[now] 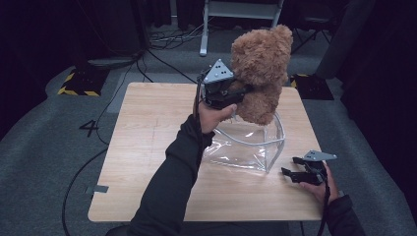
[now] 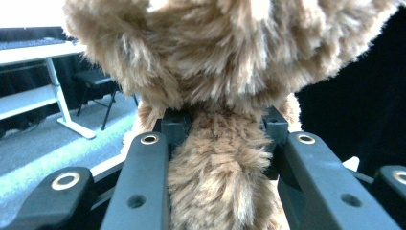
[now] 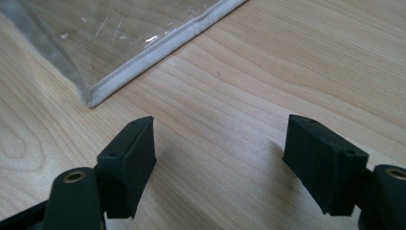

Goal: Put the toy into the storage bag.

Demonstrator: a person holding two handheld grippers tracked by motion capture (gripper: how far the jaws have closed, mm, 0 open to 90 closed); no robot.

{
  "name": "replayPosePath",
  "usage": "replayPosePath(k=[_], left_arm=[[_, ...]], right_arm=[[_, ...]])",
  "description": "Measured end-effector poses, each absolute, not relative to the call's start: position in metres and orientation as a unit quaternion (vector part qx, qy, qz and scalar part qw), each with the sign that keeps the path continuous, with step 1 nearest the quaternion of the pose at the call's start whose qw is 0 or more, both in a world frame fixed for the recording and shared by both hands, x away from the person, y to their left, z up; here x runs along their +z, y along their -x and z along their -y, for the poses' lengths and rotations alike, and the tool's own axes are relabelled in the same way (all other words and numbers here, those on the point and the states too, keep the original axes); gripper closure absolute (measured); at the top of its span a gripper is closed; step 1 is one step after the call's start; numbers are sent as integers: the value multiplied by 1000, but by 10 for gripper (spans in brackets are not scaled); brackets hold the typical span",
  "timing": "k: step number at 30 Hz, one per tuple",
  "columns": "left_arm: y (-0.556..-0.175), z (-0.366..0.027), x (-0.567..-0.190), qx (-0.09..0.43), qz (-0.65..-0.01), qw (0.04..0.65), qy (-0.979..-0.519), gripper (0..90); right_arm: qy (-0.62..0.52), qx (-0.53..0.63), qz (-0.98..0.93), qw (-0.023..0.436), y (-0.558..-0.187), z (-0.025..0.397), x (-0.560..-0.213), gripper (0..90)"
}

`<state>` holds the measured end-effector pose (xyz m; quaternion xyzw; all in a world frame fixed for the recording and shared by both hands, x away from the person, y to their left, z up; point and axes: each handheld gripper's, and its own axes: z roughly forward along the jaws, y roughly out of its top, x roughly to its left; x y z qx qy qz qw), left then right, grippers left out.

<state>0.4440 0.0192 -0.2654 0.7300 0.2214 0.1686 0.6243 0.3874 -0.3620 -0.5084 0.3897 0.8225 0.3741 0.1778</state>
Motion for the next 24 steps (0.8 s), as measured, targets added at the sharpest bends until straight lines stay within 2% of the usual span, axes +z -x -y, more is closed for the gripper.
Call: replayPosePath(k=[24], left_arm=[[-447,-12,-285,160,-211,552,-791,632]], right_arm=[[-390,374,-823,177,-387,362,-508,264]])
